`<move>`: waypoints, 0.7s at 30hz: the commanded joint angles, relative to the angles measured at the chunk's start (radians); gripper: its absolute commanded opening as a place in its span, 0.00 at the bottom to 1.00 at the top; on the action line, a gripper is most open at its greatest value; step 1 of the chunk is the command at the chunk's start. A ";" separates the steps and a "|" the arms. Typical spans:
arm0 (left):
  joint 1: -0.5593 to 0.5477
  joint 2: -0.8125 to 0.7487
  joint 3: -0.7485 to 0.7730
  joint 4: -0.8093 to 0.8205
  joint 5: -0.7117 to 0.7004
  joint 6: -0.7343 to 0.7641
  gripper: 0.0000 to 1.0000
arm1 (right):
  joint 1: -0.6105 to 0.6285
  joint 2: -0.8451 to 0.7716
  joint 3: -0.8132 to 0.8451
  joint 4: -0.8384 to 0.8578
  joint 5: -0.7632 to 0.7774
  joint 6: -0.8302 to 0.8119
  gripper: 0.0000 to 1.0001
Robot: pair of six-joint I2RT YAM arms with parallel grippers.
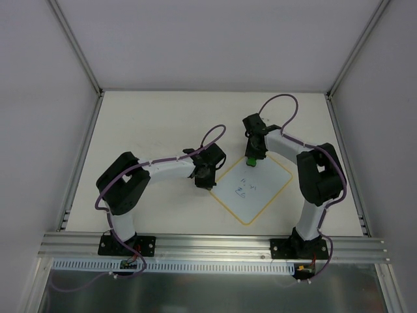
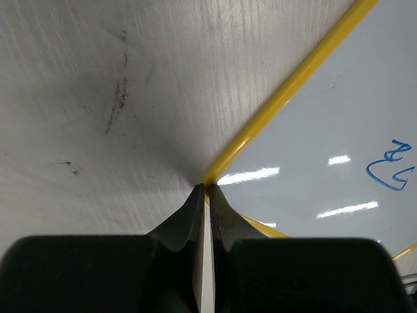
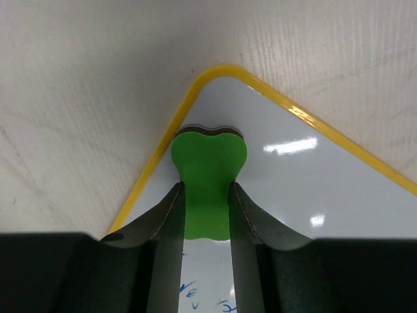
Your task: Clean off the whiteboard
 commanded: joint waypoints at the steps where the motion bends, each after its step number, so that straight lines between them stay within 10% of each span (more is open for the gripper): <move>1: 0.007 0.048 -0.011 -0.087 -0.068 0.026 0.00 | 0.013 -0.002 -0.047 0.023 -0.070 0.030 0.00; 13: 0.018 0.057 0.009 -0.086 -0.066 0.018 0.00 | 0.231 -0.077 -0.227 0.023 -0.109 0.200 0.00; 21: 0.038 0.043 0.001 -0.086 -0.072 0.017 0.00 | 0.131 -0.248 -0.334 0.022 0.008 0.191 0.00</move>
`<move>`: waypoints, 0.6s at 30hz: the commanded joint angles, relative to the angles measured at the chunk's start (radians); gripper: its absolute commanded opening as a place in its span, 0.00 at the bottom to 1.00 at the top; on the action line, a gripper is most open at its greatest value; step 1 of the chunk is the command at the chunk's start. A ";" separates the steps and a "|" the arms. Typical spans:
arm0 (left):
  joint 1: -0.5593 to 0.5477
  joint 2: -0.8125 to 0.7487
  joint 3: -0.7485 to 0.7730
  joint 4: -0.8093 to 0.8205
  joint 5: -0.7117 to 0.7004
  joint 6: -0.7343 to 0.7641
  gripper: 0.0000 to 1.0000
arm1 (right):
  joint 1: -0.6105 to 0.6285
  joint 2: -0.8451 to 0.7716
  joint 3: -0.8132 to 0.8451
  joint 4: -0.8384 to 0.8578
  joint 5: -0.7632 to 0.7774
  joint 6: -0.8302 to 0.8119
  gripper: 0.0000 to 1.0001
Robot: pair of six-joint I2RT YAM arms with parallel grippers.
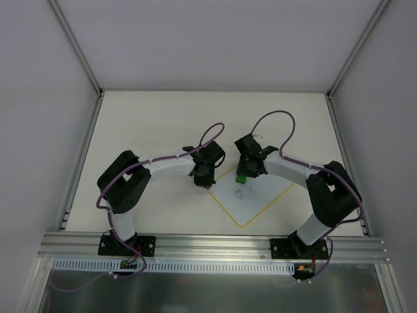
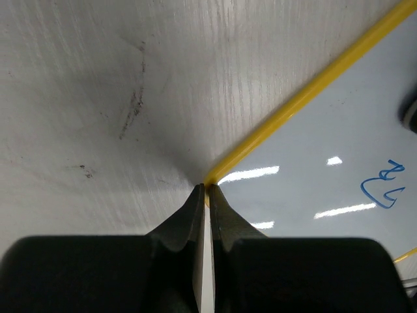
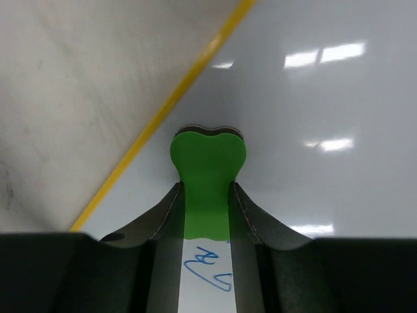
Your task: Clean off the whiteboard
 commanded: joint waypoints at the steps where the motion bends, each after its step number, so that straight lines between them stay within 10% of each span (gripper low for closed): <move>1: 0.021 0.028 -0.025 -0.057 -0.072 0.018 0.00 | -0.090 -0.056 -0.067 -0.100 0.056 0.012 0.00; 10: 0.029 0.024 -0.030 -0.057 -0.074 0.018 0.00 | -0.230 -0.127 -0.154 -0.095 0.035 -0.028 0.00; 18: 0.030 0.031 -0.008 -0.057 -0.071 0.018 0.00 | 0.009 -0.093 -0.124 -0.095 -0.019 0.083 0.00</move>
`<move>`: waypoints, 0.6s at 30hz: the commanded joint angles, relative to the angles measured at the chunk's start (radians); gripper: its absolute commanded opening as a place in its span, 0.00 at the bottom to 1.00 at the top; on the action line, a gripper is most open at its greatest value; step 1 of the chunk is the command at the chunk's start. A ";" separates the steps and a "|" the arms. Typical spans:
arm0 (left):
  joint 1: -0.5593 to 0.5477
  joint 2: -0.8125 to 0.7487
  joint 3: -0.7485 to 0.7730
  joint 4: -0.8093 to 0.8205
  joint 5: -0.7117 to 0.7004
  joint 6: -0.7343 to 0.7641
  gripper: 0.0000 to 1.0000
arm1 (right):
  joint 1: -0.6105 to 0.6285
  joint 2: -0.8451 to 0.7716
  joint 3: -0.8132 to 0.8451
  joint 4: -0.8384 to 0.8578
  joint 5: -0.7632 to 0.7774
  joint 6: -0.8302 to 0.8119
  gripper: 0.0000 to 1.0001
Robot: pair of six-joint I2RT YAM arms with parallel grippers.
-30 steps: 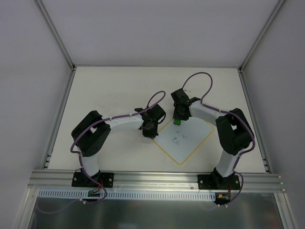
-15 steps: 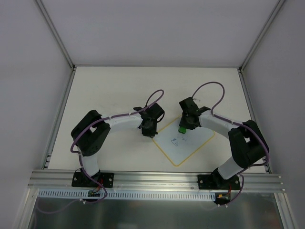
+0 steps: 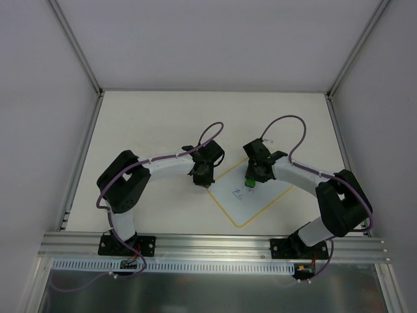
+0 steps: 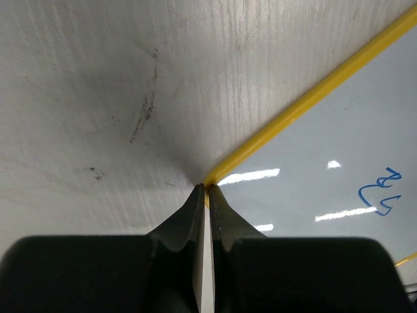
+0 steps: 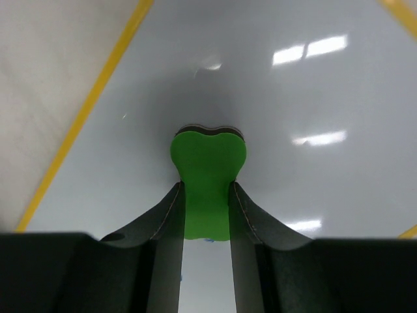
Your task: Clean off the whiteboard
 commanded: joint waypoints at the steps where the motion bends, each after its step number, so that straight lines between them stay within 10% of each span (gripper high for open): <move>1: 0.019 0.031 -0.006 -0.057 -0.066 0.018 0.00 | 0.124 0.040 0.002 -0.065 -0.054 0.096 0.00; 18: 0.053 0.021 -0.015 -0.056 -0.059 0.019 0.00 | 0.147 -0.128 -0.096 -0.269 0.176 0.237 0.00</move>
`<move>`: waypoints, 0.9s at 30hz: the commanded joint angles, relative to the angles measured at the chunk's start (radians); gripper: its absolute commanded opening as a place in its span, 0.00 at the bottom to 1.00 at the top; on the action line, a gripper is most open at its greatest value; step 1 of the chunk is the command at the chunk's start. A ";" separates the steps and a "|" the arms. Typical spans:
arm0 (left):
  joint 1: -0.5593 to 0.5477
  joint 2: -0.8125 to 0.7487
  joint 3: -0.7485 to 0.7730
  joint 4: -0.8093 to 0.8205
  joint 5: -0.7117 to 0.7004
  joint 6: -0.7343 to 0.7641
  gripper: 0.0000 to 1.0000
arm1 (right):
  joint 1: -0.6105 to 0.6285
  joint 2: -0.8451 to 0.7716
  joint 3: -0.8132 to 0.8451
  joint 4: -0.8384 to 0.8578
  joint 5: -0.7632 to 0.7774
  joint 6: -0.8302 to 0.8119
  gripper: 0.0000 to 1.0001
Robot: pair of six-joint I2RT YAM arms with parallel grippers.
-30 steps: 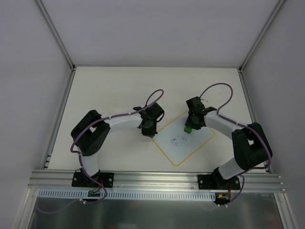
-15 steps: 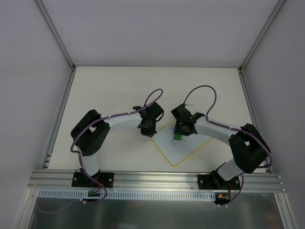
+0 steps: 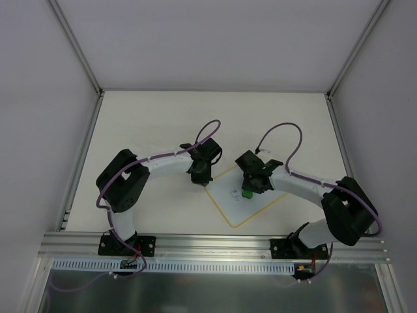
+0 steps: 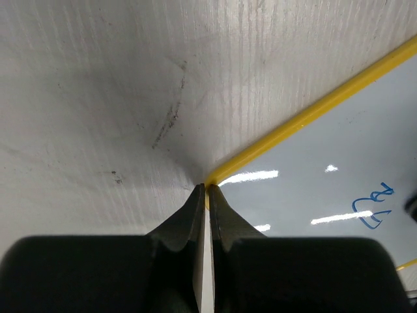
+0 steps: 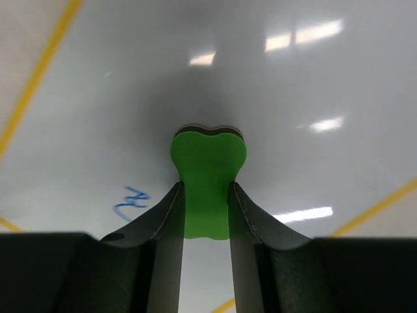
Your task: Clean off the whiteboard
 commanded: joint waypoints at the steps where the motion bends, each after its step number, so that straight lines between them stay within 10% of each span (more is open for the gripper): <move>1: 0.027 0.022 -0.019 -0.035 -0.047 0.020 0.00 | -0.073 -0.163 -0.102 -0.189 0.127 0.080 0.00; 10: 0.028 0.037 0.011 -0.032 -0.029 0.030 0.00 | -0.130 -0.248 -0.180 -0.087 0.028 0.017 0.00; 27: 0.027 0.036 0.006 -0.017 0.010 0.016 0.00 | 0.121 0.182 0.114 0.113 -0.112 -0.006 0.00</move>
